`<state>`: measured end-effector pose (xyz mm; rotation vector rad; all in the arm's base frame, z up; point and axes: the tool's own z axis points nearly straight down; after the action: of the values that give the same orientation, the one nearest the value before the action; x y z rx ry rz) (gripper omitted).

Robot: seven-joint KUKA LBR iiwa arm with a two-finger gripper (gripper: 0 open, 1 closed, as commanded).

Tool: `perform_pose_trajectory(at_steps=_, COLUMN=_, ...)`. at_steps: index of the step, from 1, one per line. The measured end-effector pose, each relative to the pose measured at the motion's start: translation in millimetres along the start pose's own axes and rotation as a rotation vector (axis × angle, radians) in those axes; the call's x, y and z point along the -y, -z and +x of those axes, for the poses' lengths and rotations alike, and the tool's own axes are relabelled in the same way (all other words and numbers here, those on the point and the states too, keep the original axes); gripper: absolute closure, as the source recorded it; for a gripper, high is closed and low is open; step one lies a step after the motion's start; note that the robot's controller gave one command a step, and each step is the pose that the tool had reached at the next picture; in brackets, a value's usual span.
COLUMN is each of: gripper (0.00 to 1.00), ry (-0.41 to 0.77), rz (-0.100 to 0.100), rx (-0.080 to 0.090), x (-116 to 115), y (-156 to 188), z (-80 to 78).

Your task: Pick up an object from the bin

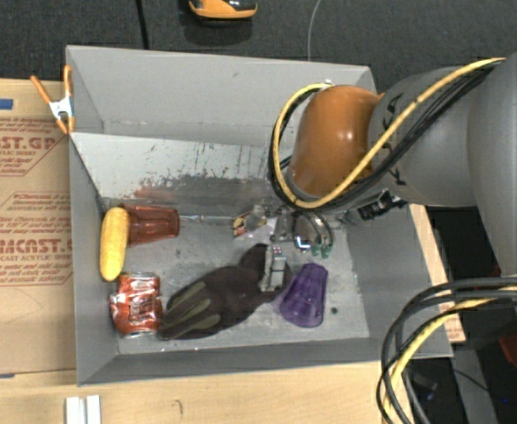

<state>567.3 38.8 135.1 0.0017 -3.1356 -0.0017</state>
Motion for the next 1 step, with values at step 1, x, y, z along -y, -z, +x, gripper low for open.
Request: perform_pose_trajectory(at_steps=1, gripper=0.0, ry=-0.001, rz=0.0, rx=0.007, x=0.1, y=4.8, z=-1.7)
